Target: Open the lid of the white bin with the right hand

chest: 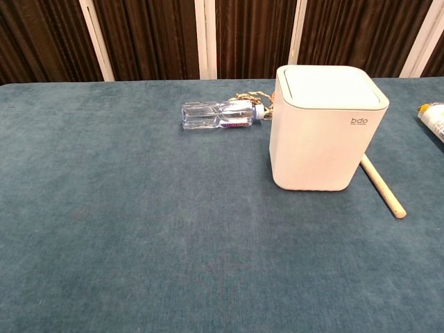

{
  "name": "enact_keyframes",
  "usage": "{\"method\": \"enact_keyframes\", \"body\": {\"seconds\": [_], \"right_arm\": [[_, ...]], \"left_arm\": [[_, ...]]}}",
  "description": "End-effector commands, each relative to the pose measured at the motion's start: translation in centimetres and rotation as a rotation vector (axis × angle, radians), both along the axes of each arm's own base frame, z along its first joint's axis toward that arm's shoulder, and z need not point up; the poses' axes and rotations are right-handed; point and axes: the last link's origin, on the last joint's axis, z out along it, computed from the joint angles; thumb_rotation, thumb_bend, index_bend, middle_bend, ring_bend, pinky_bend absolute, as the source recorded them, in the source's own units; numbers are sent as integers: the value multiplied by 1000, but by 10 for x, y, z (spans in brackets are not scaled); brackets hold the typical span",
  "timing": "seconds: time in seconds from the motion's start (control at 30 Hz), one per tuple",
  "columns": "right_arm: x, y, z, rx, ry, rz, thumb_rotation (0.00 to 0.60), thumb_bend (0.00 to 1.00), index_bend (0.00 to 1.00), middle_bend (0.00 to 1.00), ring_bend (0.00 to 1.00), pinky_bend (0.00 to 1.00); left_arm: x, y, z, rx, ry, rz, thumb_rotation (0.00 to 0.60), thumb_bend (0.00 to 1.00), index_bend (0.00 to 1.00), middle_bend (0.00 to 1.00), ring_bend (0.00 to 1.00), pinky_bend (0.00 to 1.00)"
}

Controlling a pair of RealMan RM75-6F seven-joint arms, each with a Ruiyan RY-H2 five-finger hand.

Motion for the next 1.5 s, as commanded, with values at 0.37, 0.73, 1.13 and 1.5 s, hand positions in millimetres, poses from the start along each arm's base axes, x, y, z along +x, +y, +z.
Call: {"method": "enact_keyframes", "body": {"seconds": [0.37,0.73,1.13,1.5], "right_arm": [[46,-34,15,14,42,152,600,479,87,485,587,433],[91,-56,-11,151,77,266,600,696,116,849,870,726],[132,-63,-34,286,117,309,600,806,116,850,870,726],[148,-68,-46,351,150,306,600,806,116,851,871,726]], "left_arm": [[4,-1,-5,4,9,-4,600,164,179,45,0,0],[1,0,0,42,-2,11,600,164,179,45,0,0],[0,1,-1,36,-2,10,600,164,179,45,0,0],[-1,2,0,36,-5,14,600,164,179,45,0,0]]}}
